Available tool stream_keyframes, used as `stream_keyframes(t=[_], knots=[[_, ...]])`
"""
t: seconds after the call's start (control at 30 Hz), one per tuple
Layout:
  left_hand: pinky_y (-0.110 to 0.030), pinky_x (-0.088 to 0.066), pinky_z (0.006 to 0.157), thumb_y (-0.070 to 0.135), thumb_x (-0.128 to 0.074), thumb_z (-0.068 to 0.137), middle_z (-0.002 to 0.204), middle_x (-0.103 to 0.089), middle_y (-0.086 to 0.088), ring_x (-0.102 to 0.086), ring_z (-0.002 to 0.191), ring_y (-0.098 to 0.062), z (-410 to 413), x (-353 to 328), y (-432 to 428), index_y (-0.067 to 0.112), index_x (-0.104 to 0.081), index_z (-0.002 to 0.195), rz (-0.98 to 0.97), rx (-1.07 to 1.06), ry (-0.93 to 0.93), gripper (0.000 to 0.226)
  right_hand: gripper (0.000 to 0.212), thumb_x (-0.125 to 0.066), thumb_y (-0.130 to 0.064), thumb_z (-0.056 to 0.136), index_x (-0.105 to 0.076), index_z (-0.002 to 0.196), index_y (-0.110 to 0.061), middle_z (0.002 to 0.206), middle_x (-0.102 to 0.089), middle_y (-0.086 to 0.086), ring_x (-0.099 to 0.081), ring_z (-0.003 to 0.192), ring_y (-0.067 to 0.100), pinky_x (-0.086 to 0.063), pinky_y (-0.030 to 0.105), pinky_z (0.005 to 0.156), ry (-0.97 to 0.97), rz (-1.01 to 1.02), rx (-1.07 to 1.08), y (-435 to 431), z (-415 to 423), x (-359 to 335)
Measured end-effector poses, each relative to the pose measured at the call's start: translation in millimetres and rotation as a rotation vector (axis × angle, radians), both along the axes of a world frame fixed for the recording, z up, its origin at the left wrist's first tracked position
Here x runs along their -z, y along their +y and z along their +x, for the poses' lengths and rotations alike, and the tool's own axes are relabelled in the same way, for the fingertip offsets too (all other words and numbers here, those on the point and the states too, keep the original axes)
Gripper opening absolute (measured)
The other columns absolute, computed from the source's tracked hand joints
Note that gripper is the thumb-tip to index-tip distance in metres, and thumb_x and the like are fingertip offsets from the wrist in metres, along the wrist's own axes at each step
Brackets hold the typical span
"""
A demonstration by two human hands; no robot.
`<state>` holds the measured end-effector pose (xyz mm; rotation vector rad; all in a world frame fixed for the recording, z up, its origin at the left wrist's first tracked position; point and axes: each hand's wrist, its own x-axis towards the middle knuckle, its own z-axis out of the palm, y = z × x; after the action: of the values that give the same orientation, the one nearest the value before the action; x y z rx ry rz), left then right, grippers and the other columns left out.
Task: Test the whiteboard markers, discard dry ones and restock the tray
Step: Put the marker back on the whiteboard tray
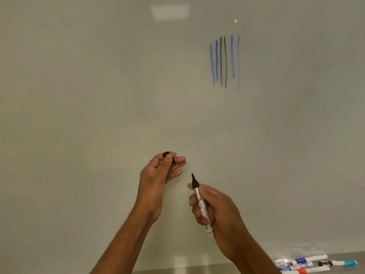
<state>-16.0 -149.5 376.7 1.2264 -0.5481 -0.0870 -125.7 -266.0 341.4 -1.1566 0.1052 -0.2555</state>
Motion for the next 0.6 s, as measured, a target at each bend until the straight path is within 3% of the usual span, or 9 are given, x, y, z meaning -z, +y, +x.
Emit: stream_keyframes(t=[0.07,0.13,0.27,0.37,0.5,0.6], knots=[[-0.039,-0.055,0.097,0.031,-0.053,0.101,0.111,-0.077,-0.002,-0.071,0.112,-0.016,2.7,-12.3,-1.8,0.013,-0.066,0.120,0.017,-0.088,-0.135,0.029,0.028,-0.055,-0.018,0.097,-0.064,0.123,-0.026,0.092,-0.071,0.012,-0.053,0.062,0.019,-0.043,0.025,0.053,-0.084,-0.135,0.089,-0.8,0.3,-14.0],[-0.031,-0.053,0.098,0.026,-0.052,0.105,0.113,-0.076,0.007,-0.068,0.113,-0.008,6.6,-24.9,-4.8,0.019,-0.066,0.118,0.044,-0.184,-0.305,0.021,0.025,-0.055,-0.015,0.098,-0.068,0.117,-0.025,0.101,-0.072,0.014,-0.058,0.070,0.020,-0.048,0.026,0.059,-0.166,-0.125,0.171,-4.6,3.4,-29.9],[-0.018,-0.043,0.109,0.029,-0.054,0.104,0.128,-0.068,0.019,-0.055,0.131,-0.001,23.1,-43.6,-13.9,0.024,-0.065,0.129,0.096,-0.362,-0.533,0.028,0.028,-0.047,-0.005,0.096,-0.069,0.115,-0.006,0.107,-0.067,0.022,-0.063,0.083,0.023,-0.054,0.026,0.065,-0.325,0.318,0.072,-17.0,14.5,-67.5],[-0.013,-0.025,0.118,0.038,-0.048,0.103,0.153,-0.050,0.010,-0.028,0.151,-0.003,40.0,-56.7,-21.7,0.027,-0.058,0.138,0.194,-0.481,-0.747,0.038,0.039,-0.050,0.002,0.088,-0.064,0.124,-0.003,0.111,-0.066,0.023,-0.064,0.092,0.025,-0.057,0.028,0.068,-0.431,0.483,0.013,-27.8,20.8,-91.5],[-0.031,-0.016,0.125,0.018,-0.052,0.106,0.164,-0.034,0.003,-0.013,0.158,-0.015,64.5,-76.8,-35.5,0.023,-0.060,0.127,0.194,-0.553,-1.029,0.023,0.039,-0.058,0.007,0.086,-0.064,0.122,-0.005,0.107,-0.068,0.019,-0.067,0.092,0.024,-0.056,0.027,0.071,-0.498,0.329,0.134,-32.7,30.0,-117.8],[-0.040,-0.016,0.126,0.014,-0.053,0.104,0.164,-0.033,-0.007,-0.012,0.158,-0.021,80.7,-94.3,-46.6,0.017,-0.062,0.124,0.196,-0.607,-1.126,0.022,0.037,-0.066,-0.002,0.081,-0.067,0.117,-0.009,0.105,-0.071,0.018,-0.069,0.093,0.024,-0.059,0.031,0.077,-0.516,0.173,0.273,-33.0,35.5,-132.4]])
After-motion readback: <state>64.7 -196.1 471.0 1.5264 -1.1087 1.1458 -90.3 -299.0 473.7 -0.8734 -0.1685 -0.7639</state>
